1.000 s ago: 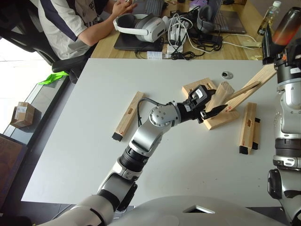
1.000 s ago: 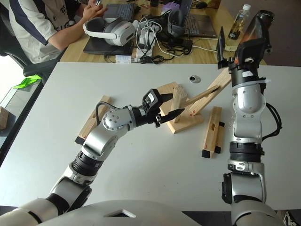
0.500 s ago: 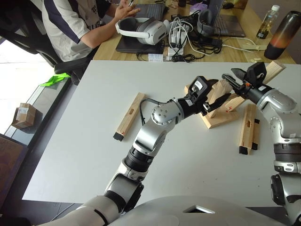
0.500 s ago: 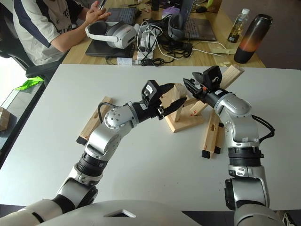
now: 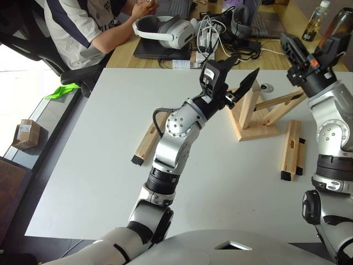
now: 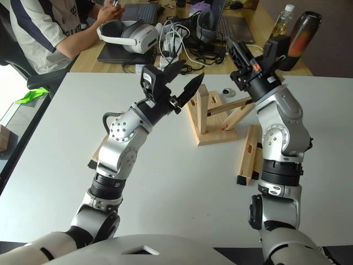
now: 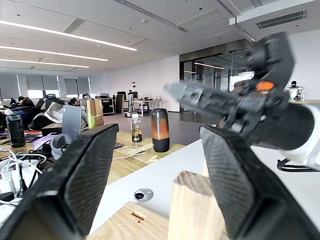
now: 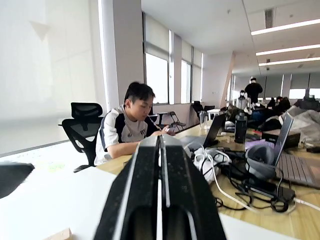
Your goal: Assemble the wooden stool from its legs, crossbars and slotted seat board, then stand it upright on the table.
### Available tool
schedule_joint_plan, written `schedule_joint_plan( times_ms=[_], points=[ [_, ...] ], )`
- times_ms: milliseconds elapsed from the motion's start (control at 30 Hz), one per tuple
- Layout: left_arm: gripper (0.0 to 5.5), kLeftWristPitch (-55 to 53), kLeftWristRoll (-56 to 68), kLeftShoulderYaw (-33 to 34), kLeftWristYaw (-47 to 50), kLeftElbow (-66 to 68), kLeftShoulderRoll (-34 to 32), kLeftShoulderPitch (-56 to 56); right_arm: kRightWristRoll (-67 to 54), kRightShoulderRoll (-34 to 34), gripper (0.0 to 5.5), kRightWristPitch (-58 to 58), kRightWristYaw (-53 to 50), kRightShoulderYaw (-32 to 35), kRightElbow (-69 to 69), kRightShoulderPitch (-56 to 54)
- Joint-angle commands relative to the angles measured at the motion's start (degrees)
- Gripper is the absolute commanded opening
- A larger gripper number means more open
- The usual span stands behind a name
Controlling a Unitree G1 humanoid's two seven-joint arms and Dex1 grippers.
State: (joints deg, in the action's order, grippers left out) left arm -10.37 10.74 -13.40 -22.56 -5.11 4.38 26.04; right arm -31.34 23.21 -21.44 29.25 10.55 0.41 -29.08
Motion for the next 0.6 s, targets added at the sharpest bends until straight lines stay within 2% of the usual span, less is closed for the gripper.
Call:
schedule_joint_plan(
  times_ms=[33, 100, 233, 300, 433, 533, 600],
  points=[
    [3.0, -1.5, 0.7, -0.4, 1.2, -2.5, 1.0, -0.7, 6.6, 2.6, 0.04, -18.1, -3.3, -5.5, 21.8, 12.3],
    [3.0, -2.1, 1.1, -0.6, 1.3, -2.7, 1.4, -0.5, 10.6, 2.2, 0.04, -15.7, -2.6, -7.3, 34.7, 14.7],
    [3.0, -3.3, 2.2, 0.7, 1.4, -2.8, 1.3, 0.4, 11.9, 0.1, 0.04, -9.2, -2.0, -7.8, 38.9, 12.4],
    [3.0, -3.1, 2.2, 1.0, 1.7, -2.5, 1.2, 0.4, 11.1, -0.9, 0.04, -1.2, -0.1, -6.9, 34.4, 12.1],
    [3.0, -2.5, 2.2, 0.8, 1.5, -2.6, 0.9, -0.6, 5.4, -3.9, 0.04, 17.7, 3.4, 0.0, 19.2, 10.3],
    [3.0, -1.9, 2.7, 1.2, 1.4, -2.5, 1.0, -0.7, 3.8, -3.8, 0.04, 19.3, 3.1, 0.7, 8.8, 7.8],
    [3.0, -1.4, 3.0, 1.4, 1.6, -2.5, 1.2, -0.7, 0.5, -3.3, 0.04, 14.9, 2.3, 1.4, 1.7, 6.6]
  ],
)
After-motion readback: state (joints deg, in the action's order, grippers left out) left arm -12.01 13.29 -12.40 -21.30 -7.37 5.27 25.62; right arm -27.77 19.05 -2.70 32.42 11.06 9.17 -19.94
